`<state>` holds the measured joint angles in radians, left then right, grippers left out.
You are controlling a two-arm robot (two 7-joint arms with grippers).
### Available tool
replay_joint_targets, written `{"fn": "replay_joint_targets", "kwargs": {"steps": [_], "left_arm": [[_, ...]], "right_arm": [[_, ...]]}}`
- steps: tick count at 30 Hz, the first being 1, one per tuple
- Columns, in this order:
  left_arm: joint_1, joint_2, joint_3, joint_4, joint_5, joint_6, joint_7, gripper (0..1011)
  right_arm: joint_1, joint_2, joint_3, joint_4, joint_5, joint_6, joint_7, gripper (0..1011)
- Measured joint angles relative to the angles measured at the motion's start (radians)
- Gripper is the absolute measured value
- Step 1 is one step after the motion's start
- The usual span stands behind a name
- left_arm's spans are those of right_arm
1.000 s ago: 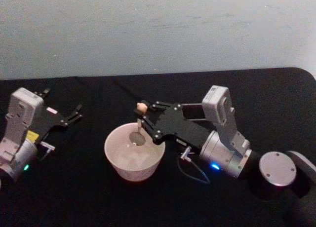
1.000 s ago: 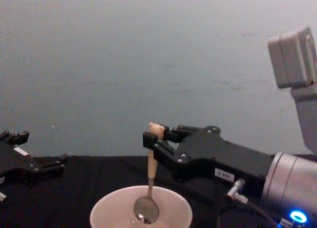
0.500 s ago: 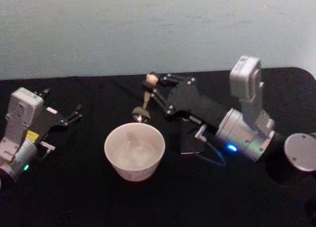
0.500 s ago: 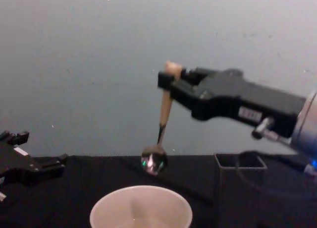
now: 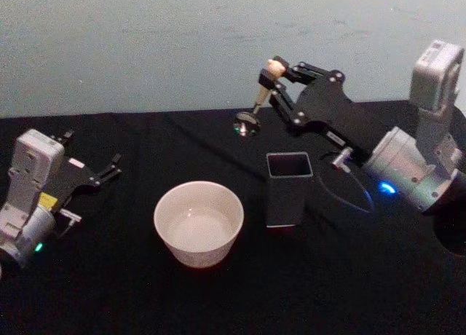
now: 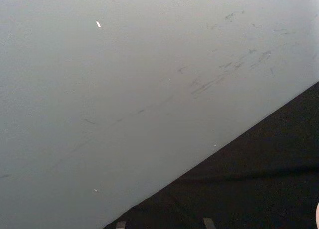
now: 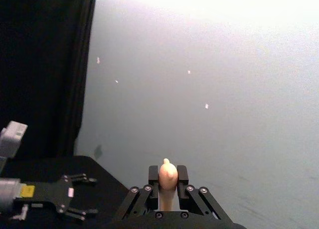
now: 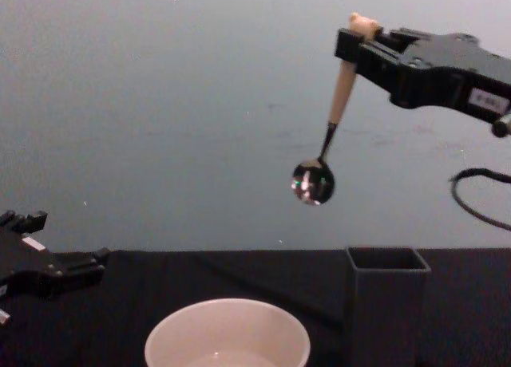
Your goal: Pick up the stirring spoon with one hand, stir inside the cup, then place it back in its original position.
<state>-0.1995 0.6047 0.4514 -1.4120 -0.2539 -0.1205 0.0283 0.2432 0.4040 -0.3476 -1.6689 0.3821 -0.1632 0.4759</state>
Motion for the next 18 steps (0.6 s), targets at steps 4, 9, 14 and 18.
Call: {"fn": "replay_joint_targets", "kwargs": {"steps": [4, 9, 14, 18], "left_arm": [[0.0, 0.0, 0.0, 0.0, 0.0, 0.0, 0.0, 1001], [0.0, 0.0, 0.0, 0.0, 0.0, 0.0, 0.0, 1001], [0.0, 0.0, 0.0, 0.0, 0.0, 0.0, 0.0, 1001], [0.0, 0.0, 0.0, 0.0, 0.0, 0.0, 0.0, 1001]], "right_arm": [[-0.019, 0.019, 0.019, -0.011, 0.002, 0.004, -0.01, 212], [-0.048, 0.038, 0.043, -0.022, 0.002, 0.02, -0.031, 212], [-0.066, 0.048, 0.057, -0.026, 0.001, 0.037, -0.042, 212], [-0.08, 0.054, 0.068, -0.032, 0.002, 0.051, -0.047, 212]]}}
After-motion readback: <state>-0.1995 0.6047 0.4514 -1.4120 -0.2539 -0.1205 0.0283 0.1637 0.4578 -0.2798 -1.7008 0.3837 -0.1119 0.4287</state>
